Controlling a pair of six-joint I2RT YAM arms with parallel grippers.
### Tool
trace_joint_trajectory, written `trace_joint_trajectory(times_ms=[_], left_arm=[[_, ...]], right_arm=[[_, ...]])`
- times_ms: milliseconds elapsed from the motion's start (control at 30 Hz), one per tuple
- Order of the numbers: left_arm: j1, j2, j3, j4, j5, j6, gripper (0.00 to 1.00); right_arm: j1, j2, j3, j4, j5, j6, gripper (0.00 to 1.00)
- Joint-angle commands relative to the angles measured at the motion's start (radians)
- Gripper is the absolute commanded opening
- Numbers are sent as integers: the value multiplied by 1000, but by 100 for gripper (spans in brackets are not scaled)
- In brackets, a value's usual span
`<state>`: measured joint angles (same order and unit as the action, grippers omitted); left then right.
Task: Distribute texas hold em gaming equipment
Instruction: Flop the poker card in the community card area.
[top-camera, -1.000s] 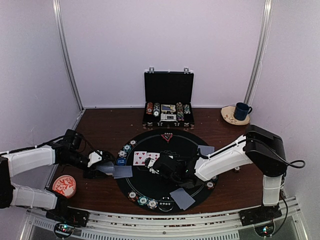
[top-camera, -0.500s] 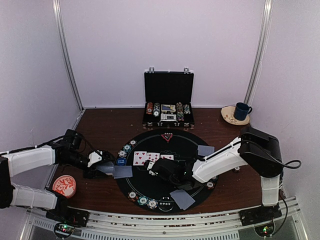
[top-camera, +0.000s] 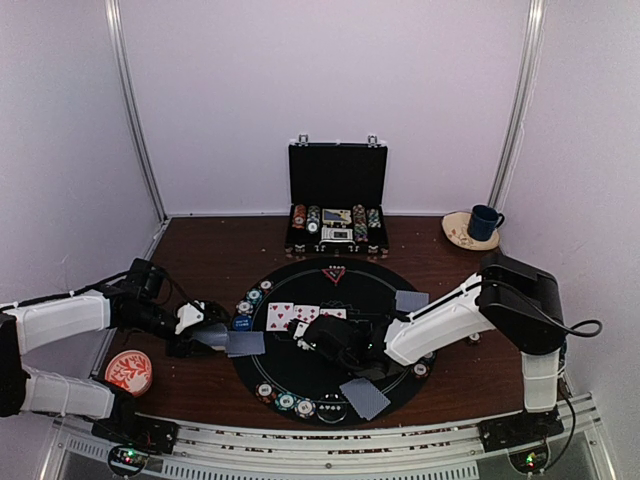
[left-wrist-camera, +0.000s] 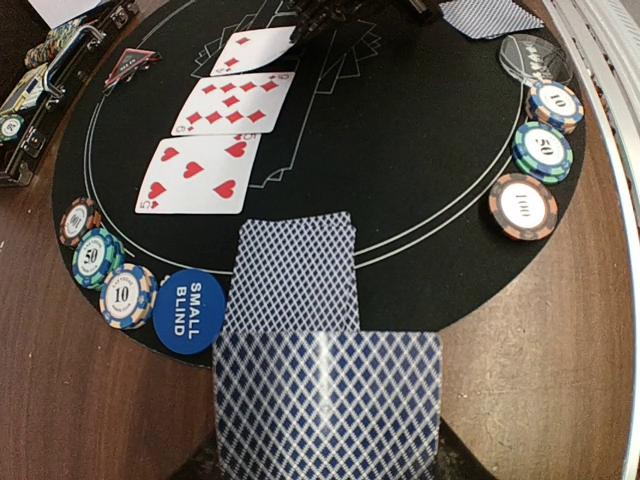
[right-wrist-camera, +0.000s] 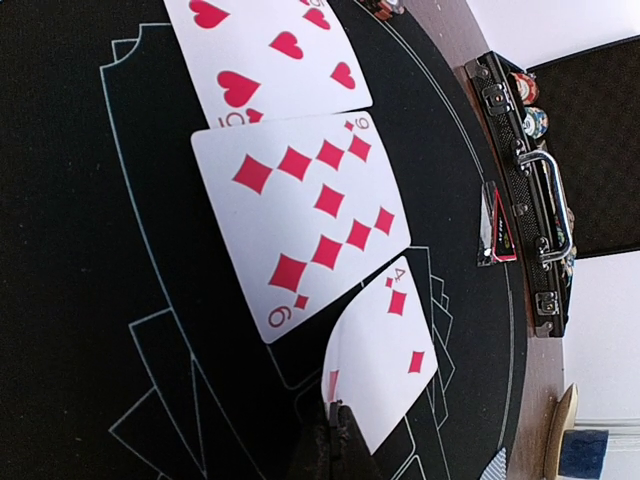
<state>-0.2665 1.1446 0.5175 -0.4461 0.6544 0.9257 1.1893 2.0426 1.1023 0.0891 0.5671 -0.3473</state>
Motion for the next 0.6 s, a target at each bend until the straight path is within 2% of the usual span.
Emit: trace_joint_trajectory(times_ms=[0, 167, 267, 567], left_arm=[[3, 4, 5, 12, 9, -4, 14], [3, 3, 5, 11, 10, -4, 14], [3, 5, 5, 12, 9, -4, 14], [3, 5, 5, 11, 9, -4, 13]], right_arm=[[3, 22, 16, 23, 25, -14, 0], [3, 22, 12, 26, 30, -16, 0], [1, 28, 13, 23, 34, -18, 6], [3, 19, 14, 18, 29, -19, 14]])
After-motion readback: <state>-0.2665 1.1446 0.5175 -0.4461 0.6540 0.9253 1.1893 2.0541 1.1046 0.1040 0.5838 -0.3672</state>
